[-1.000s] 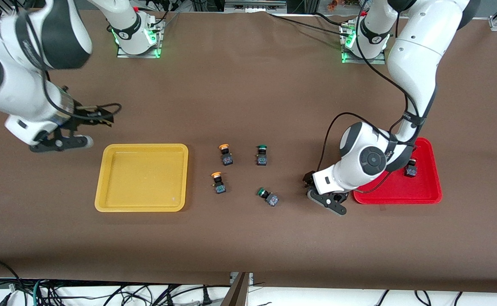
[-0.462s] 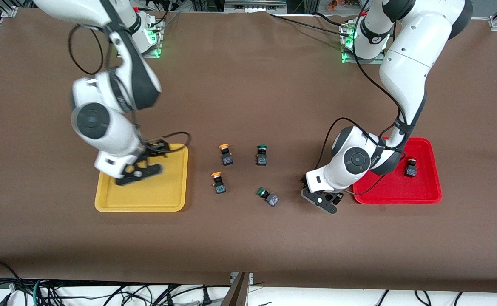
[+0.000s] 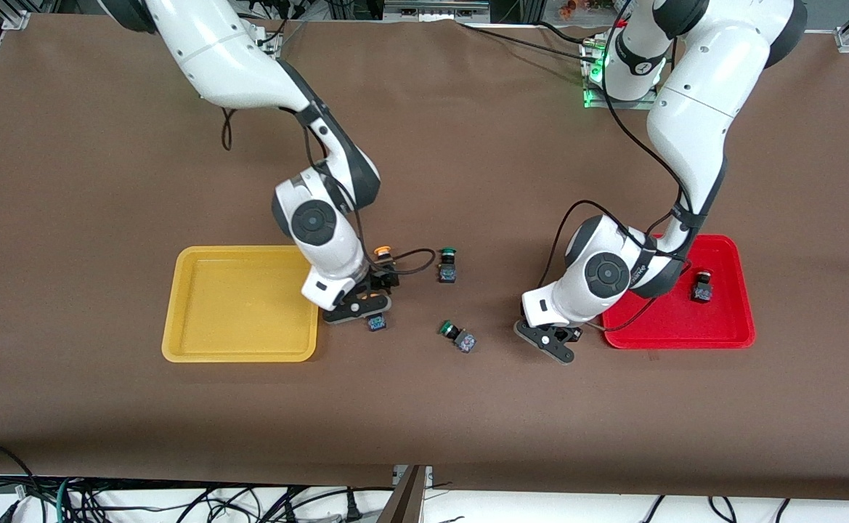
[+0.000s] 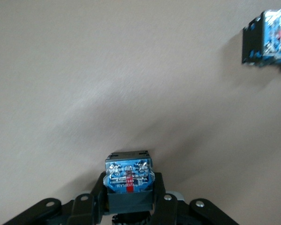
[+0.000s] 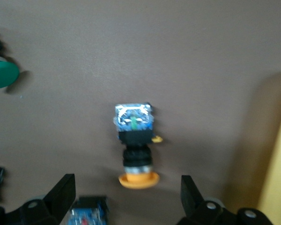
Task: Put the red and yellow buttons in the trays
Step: 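Place the red button in the red tray while the right gripper carries the yellow button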
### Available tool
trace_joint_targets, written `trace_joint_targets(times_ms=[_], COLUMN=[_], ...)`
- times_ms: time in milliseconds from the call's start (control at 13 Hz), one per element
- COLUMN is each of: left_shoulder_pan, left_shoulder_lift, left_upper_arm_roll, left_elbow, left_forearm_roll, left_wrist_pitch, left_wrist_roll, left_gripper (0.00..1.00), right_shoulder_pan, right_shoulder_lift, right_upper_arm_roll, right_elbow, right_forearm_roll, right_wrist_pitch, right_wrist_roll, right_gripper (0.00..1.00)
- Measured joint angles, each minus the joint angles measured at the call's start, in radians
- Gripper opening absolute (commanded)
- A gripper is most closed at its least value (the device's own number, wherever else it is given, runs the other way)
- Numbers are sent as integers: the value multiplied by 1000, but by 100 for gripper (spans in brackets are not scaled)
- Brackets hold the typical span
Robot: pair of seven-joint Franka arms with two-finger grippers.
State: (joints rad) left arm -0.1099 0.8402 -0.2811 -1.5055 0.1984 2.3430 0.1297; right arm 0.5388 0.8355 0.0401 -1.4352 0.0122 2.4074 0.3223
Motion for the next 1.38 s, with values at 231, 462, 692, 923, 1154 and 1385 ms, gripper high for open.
trace_joint_targets(times_ms=[231,462,692,923,1154,1385], left_shoulder_pan=[58,146,206,265,307,312], left_shoulder_lift=[-119,-244,-338,-370,-371,-376], left_upper_arm_roll=[0,1,2,3,4,3], left_elbow=[16,-87,-324,-530,-571,-569], left_forearm_roll=[0,0,1,4,28,28], left_wrist_pitch=[-247,-327,-189,19,81,90], left_wrist_roll=[0,3,3,6,30,36], left_gripper=[0,0,0,0,85,100], right_shoulder_pan=[-3,-3,-7,-23,-60,-118], right_shoulder_lift=[72,109,113,101,50,3], right_upper_arm_roll=[-7,-12,-17,-19,-20,-23], right_elbow=[79,91,104,126,129,129], right_forearm_roll=[0,0,0,0,0,1], right_wrist_pitch=[16,65,68,-9,-109,-211], right_wrist_roll=[8,8,8,2,-71,-197], right_gripper=[93,59,29,28,28,28])
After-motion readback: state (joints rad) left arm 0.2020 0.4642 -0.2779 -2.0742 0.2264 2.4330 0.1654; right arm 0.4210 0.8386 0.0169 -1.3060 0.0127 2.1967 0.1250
